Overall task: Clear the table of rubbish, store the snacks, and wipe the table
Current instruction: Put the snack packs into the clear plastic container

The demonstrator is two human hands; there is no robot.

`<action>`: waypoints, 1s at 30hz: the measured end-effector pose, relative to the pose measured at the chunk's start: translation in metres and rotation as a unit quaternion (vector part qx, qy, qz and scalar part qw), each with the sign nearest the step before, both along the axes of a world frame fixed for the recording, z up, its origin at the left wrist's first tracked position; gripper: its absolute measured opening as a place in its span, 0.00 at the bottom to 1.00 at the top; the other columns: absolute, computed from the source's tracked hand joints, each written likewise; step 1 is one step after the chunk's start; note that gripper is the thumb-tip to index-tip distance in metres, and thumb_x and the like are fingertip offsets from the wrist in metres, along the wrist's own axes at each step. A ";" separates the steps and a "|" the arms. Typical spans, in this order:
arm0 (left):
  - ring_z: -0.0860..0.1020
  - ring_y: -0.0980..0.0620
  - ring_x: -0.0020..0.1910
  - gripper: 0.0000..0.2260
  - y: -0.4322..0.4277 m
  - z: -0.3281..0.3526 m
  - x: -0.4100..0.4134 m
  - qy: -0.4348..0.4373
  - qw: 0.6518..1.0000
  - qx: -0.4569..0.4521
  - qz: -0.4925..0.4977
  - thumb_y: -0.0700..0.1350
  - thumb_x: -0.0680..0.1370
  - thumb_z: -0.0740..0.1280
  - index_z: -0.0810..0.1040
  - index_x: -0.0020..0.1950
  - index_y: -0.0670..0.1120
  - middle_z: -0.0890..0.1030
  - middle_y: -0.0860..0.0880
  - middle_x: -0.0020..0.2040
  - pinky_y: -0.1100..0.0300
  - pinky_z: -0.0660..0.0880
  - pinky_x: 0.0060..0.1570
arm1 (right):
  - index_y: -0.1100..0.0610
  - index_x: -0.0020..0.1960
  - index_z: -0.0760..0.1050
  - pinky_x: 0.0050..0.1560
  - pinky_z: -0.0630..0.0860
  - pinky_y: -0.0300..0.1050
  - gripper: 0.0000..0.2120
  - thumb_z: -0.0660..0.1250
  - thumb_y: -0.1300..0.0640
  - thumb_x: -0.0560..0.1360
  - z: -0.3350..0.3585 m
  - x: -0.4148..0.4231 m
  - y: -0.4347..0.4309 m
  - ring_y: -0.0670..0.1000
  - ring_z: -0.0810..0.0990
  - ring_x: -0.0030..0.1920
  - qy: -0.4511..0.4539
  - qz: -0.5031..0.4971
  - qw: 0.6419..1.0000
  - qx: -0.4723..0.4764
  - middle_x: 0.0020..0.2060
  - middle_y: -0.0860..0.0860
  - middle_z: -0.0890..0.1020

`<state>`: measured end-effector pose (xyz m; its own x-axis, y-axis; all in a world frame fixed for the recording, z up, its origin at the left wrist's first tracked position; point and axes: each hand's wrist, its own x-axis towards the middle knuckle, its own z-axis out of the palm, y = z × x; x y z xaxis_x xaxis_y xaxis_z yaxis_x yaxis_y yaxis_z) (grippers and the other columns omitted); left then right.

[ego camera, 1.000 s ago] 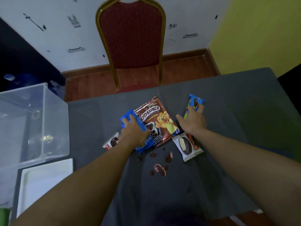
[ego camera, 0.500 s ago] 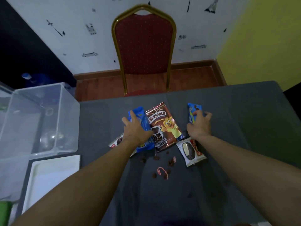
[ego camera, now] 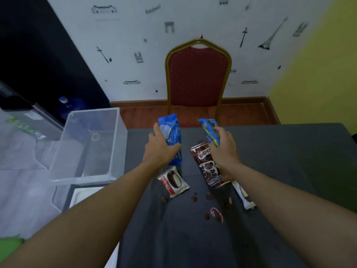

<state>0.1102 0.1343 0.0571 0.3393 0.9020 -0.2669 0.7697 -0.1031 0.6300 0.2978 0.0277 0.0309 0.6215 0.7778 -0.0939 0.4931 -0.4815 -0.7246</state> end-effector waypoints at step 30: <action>0.71 0.37 0.64 0.38 0.172 0.003 -0.263 0.019 0.946 0.204 0.252 0.54 0.77 0.64 0.48 0.81 0.50 0.64 0.42 0.72 0.41 0.74 0.54 | 0.51 0.72 0.69 0.61 0.69 0.51 0.26 0.64 0.59 0.75 0.032 -0.228 0.233 0.54 0.74 0.62 -0.171 0.321 0.932 -0.008 0.66 0.52 0.73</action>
<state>-0.1526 0.3065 0.0604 -0.1642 0.9771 0.1351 0.8076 0.0545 0.5873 0.0694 0.2607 0.0632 0.0248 0.9996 0.0093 0.8835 -0.0175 -0.4681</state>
